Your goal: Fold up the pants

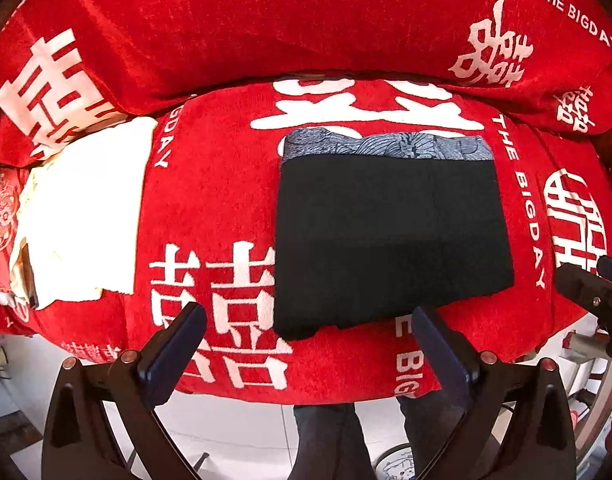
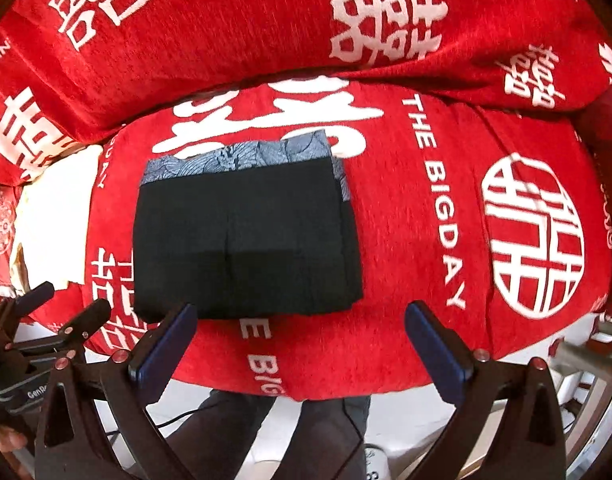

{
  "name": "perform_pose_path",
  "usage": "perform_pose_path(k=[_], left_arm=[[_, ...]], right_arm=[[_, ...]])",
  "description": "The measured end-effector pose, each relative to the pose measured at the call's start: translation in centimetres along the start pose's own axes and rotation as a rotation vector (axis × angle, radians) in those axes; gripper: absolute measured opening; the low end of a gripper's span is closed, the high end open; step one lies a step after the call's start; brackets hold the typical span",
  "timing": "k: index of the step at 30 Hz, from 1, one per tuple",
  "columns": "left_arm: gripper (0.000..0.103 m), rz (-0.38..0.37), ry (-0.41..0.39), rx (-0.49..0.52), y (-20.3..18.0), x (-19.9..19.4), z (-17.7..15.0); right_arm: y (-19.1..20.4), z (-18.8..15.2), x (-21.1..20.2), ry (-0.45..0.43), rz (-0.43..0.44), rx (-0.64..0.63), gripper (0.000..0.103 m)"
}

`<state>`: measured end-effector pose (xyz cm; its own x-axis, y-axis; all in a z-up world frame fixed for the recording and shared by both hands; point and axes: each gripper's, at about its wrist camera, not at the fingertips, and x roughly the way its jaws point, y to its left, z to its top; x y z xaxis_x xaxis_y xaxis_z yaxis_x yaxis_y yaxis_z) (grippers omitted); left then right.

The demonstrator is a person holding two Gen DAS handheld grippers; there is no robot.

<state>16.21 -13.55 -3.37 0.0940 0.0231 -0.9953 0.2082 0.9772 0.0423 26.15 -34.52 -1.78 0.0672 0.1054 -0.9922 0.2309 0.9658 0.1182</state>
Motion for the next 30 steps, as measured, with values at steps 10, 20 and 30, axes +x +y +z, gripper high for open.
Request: perform_pose_path(k=[10, 20, 30], left_arm=[[0.103, 0.018, 0.013, 0.004, -0.1, -0.3, -0.8], [0.103, 0.045, -0.007, 0.039, -0.8, -0.8, -1.0], [0.103, 0.052, -0.011, 0.052, -1.0, -1.0, -0.7]], right_arm=[[1.0, -0.6, 0.2, 0.024, -0.034, -0.027, 0.103], [0.6, -0.8, 0.3, 0.025, -0.038, -0.014, 0.103], [0.5, -0.6, 0.5, 0.026, -0.043, -0.01, 0.103]])
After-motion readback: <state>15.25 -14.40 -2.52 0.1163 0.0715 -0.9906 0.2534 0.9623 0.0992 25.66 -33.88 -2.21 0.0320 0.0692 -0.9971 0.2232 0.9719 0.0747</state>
